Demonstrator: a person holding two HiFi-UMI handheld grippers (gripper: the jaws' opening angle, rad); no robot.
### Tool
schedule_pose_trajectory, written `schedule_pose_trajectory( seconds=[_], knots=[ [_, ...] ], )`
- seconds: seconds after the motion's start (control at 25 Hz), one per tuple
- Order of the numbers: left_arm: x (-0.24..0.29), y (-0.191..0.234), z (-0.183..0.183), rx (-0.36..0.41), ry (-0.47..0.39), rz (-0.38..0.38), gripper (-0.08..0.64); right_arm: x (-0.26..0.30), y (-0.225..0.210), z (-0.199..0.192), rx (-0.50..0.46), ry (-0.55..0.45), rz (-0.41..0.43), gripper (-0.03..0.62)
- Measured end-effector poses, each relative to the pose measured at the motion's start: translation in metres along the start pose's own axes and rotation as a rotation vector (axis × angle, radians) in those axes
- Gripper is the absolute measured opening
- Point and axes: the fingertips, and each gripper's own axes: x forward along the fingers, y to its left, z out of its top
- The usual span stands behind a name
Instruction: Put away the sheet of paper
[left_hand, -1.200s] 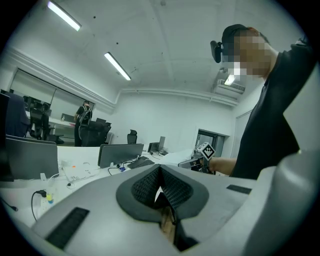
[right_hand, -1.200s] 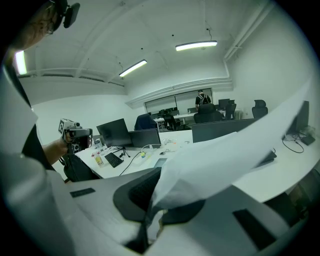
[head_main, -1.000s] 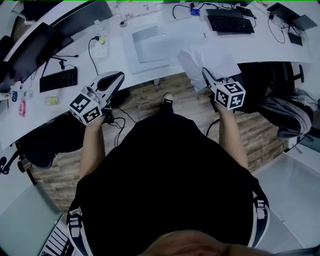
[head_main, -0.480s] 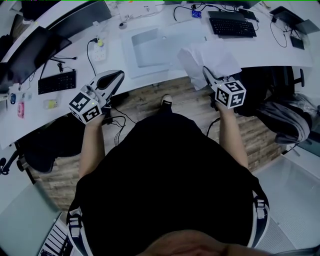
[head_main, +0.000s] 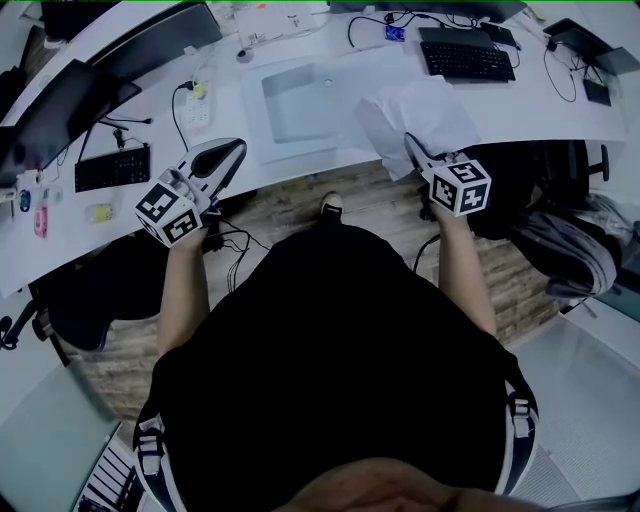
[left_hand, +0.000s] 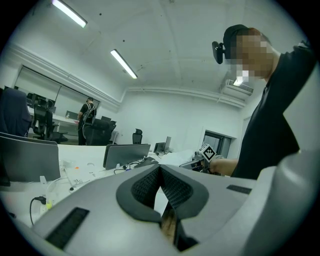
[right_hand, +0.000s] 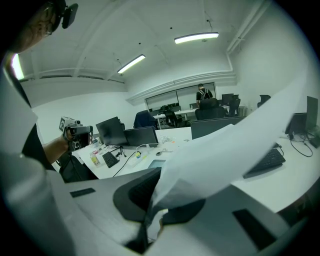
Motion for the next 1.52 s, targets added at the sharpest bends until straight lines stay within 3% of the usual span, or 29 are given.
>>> schedule_pose_trajectory(
  seconds=[1.52],
  knots=[
    [0.063, 0.027, 0.025, -0.014, -0.02, 0.131, 0.02, 0.049, -0.084, 0.031, -0.055, 0.057, 0.117, 0.014]
  ],
)
